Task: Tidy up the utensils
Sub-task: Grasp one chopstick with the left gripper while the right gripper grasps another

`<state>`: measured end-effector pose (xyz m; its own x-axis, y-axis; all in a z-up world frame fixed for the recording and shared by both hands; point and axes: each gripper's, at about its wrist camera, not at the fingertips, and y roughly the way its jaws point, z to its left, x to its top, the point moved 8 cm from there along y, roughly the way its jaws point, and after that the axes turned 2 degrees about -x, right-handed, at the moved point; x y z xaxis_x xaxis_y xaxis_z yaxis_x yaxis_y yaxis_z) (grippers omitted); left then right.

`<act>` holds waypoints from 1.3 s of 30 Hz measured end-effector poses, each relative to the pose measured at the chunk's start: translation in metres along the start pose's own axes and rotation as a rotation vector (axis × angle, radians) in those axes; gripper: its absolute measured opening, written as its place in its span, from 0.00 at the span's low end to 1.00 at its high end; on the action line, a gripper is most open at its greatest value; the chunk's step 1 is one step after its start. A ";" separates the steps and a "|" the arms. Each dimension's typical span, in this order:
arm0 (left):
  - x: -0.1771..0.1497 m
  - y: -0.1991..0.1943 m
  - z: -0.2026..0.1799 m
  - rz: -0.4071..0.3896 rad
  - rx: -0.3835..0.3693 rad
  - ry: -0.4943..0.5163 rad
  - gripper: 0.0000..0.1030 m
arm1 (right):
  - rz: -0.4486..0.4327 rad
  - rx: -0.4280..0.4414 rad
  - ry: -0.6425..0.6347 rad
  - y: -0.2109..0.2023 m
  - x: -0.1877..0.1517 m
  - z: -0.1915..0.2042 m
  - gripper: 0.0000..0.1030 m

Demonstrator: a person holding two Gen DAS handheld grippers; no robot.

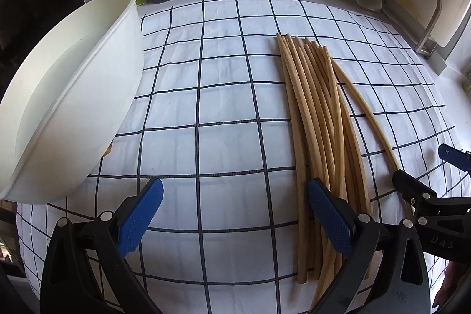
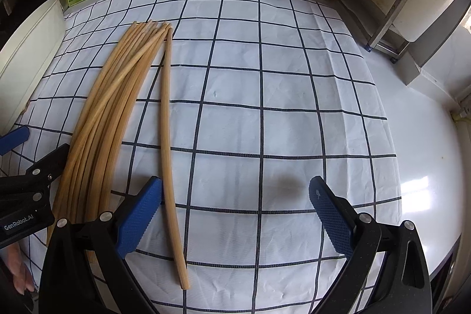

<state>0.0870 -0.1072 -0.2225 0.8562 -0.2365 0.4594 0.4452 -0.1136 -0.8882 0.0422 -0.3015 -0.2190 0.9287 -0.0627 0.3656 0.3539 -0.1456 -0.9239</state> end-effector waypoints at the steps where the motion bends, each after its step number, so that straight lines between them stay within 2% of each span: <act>1: 0.000 0.001 0.000 0.004 0.014 0.003 0.94 | -0.002 0.000 -0.001 0.000 0.001 -0.001 0.92; 12: 0.012 0.006 0.007 0.000 0.066 -0.031 0.95 | -0.080 -0.038 -0.060 0.000 0.019 0.012 0.91; 18: 0.022 0.012 0.008 0.013 0.067 -0.054 0.95 | -0.121 -0.014 -0.092 0.002 0.026 0.019 0.91; 20: 0.026 0.013 0.008 0.010 0.073 -0.053 0.95 | -0.129 0.024 -0.080 0.002 0.027 0.020 0.87; 22: 0.027 0.014 0.007 0.009 0.072 -0.059 0.92 | -0.136 0.076 -0.075 0.001 0.026 0.024 0.74; 23: 0.028 0.014 0.006 0.002 0.067 -0.064 0.89 | -0.137 0.094 -0.077 0.001 0.025 0.026 0.71; 25: 0.030 0.012 0.003 -0.007 0.045 -0.071 0.76 | -0.137 0.115 -0.093 -0.001 0.024 0.030 0.64; 27: 0.030 0.011 -0.001 -0.011 0.028 -0.067 0.68 | -0.132 0.143 -0.111 -0.003 0.023 0.037 0.49; 32: 0.030 0.008 -0.012 -0.009 -0.023 -0.029 0.42 | -0.121 0.167 -0.160 -0.005 0.024 0.048 0.25; 33: 0.029 0.007 -0.014 -0.008 -0.030 -0.020 0.33 | -0.121 0.162 -0.165 -0.004 0.025 0.049 0.13; 34: 0.029 0.006 -0.016 -0.006 -0.036 -0.011 0.25 | -0.120 0.160 -0.163 -0.004 0.026 0.049 0.06; 35: 0.029 0.006 -0.016 -0.003 -0.041 -0.005 0.20 | -0.116 0.170 -0.155 -0.004 0.026 0.048 0.06; 36: 0.029 0.006 -0.016 0.001 -0.045 -0.001 0.10 | -0.114 0.182 -0.142 -0.004 0.027 0.047 0.06; 39: 0.028 0.005 -0.014 0.011 -0.065 -0.006 0.07 | -0.114 0.189 -0.107 -0.005 0.026 0.041 0.06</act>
<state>0.1094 -0.1275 -0.2142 0.8625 -0.2321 0.4498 0.4182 -0.1737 -0.8916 0.0689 -0.2621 -0.2098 0.8846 0.0496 0.4637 0.4620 0.0424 -0.8859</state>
